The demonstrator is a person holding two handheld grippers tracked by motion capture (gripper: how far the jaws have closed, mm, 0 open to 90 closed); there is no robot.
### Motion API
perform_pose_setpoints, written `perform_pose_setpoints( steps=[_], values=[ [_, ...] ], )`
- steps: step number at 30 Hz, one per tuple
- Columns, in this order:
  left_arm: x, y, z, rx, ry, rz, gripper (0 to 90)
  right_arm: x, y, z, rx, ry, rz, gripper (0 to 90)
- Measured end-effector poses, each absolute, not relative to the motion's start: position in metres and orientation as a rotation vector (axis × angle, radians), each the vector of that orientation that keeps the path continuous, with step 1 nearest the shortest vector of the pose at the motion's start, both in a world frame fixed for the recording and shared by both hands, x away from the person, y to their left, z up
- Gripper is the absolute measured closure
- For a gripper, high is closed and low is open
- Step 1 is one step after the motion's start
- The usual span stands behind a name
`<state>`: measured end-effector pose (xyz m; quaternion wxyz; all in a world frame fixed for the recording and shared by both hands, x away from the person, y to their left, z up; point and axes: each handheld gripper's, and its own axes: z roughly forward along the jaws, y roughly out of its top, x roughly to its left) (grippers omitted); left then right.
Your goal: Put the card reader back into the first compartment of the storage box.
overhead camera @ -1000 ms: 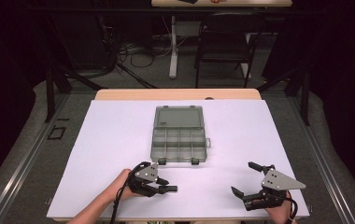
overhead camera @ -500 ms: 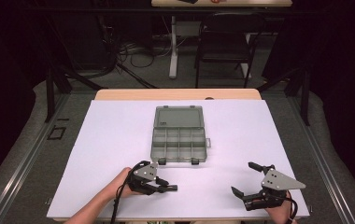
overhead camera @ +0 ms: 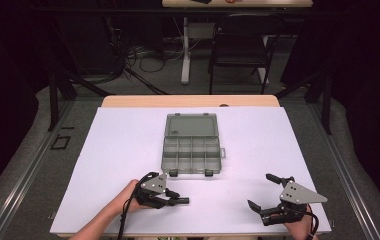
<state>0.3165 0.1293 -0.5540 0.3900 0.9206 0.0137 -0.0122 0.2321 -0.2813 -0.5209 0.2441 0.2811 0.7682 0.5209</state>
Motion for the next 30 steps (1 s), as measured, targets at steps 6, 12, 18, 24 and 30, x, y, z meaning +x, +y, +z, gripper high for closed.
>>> perform_pose_setpoints(
  steps=[6,12,18,24,30],
  values=[
    [0.315,0.132,-0.551,2.324,0.048,-0.014,74.1,0.232,-0.281,-0.521,0.77,2.098,1.42,0.0],
    [0.313,0.135,-0.548,2.312,0.069,0.0,74.1,0.232,-0.281,-0.521,0.77,2.101,1.418,0.0],
    [0.312,0.137,-0.546,2.299,0.086,0.016,74.1,0.233,-0.281,-0.521,0.774,2.103,1.414,0.0],
    [0.311,0.139,-0.544,2.294,0.096,0.029,74.1,0.233,-0.281,-0.521,0.774,2.103,1.412,0.0],
    [0.31,0.14,-0.542,2.281,0.113,0.04,74.1,0.233,-0.281,-0.521,0.774,2.104,1.407,0.0]
  ],
)
